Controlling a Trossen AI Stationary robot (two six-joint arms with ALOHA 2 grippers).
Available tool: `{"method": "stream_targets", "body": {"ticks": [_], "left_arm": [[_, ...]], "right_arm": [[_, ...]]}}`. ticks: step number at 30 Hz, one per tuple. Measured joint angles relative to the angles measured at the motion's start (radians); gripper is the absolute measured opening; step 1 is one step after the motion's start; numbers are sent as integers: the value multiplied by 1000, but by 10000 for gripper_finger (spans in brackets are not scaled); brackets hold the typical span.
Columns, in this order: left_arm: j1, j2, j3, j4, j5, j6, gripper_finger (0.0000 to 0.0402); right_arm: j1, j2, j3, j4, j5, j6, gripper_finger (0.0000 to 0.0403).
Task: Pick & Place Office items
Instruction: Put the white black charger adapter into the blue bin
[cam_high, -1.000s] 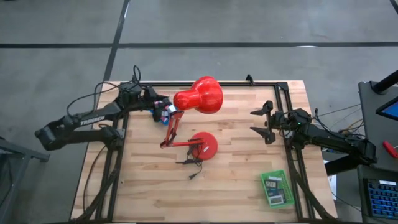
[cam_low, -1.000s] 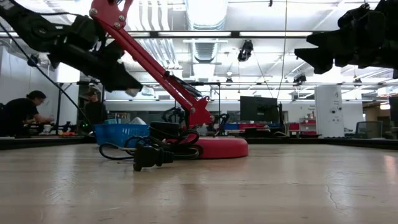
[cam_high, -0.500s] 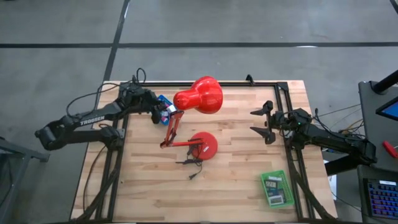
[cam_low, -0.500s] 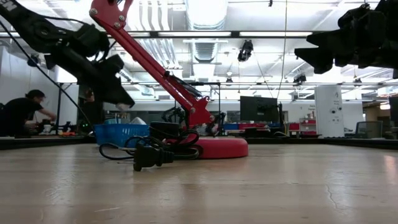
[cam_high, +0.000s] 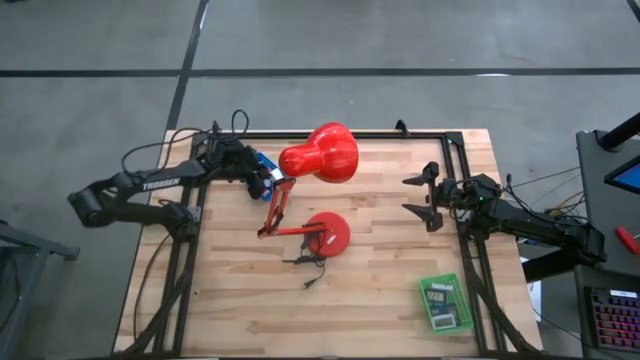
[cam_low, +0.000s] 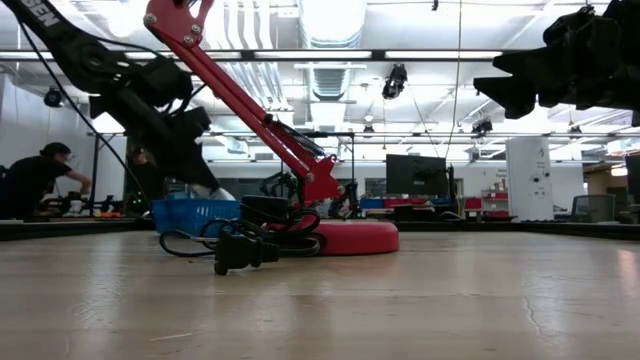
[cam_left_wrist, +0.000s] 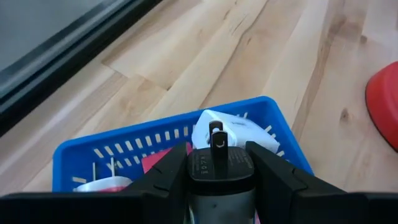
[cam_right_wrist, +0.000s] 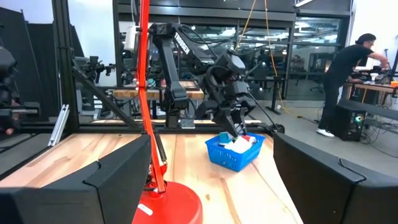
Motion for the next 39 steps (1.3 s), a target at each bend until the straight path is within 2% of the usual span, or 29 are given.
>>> {"method": "stream_targets", "body": {"ticks": [26, 33, 39], "left_arm": [[0, 30, 8, -44, 37, 6, 133], [0, 23, 20, -45, 25, 4, 232], [0, 23, 21, -43, 25, 8, 244]], "right_arm": [[0, 0, 0, -2, -2, 0, 327], [0, 0, 0, -3, -3, 5, 327], [0, 0, 0, -4, -10, 7, 327]]}}
